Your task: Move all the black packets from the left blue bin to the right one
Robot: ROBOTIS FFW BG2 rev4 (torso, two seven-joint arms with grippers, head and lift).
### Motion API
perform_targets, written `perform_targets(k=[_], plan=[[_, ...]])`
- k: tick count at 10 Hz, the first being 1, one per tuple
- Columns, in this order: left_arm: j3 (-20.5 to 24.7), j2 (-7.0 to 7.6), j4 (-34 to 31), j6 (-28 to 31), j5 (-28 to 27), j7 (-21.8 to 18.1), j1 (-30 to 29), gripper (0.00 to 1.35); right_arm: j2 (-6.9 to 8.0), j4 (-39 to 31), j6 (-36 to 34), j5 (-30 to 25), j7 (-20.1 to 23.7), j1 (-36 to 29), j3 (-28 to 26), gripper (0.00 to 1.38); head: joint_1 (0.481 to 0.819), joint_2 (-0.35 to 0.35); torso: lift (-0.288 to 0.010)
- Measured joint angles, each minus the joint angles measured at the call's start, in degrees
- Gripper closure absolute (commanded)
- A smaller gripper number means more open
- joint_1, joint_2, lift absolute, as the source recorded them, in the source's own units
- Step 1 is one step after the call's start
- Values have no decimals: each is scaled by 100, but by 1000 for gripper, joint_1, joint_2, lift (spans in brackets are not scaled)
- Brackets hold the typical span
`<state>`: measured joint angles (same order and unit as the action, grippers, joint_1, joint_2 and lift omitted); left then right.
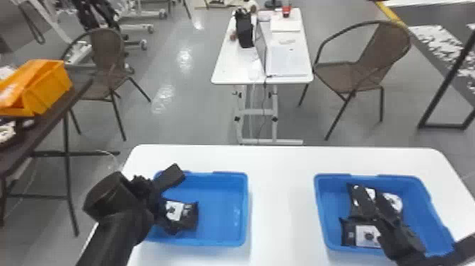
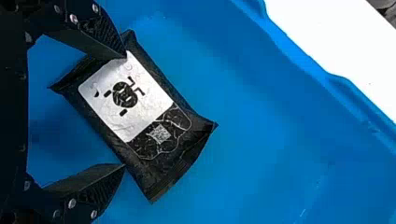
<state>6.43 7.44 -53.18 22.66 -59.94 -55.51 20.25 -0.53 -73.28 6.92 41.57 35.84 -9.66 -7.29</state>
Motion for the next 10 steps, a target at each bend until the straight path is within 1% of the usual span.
perform_targets(k=[1, 3, 4, 5, 6, 7, 8, 10], plan=[[6, 7, 126, -9, -13, 21, 46, 694, 7, 11, -11, 1, 16, 0, 0, 208, 695, 122, 0], [9, 2, 441, 166, -19, 42, 189, 776, 9, 29, -30, 8, 36, 6, 0, 209, 695, 129, 0], [17, -8, 584, 267, -16, 68, 263, 1030, 16, 43, -41, 9, 57, 15, 0, 209, 695, 132, 0], [54, -16, 656, 381, -3, 84, 301, 1181, 26, 61, -52, 14, 82, 23, 0, 209, 695, 138, 0], [167, -23, 665, 411, 86, 78, 304, 1181, 33, 74, -59, 36, 106, 25, 0, 209, 695, 140, 0], [336, -12, 665, 285, 294, 63, 269, 1217, 35, 83, -59, 49, 116, 22, 0, 209, 695, 138, 0], [449, 15, 665, 138, 548, 63, 202, 1217, 36, 84, -59, 53, 122, 12, 0, 209, 695, 134, 0], [704, 27, 543, -372, 1020, 60, -14, 1217, 40, 77, -60, 53, 134, 8, 0, 209, 695, 121, 0]])
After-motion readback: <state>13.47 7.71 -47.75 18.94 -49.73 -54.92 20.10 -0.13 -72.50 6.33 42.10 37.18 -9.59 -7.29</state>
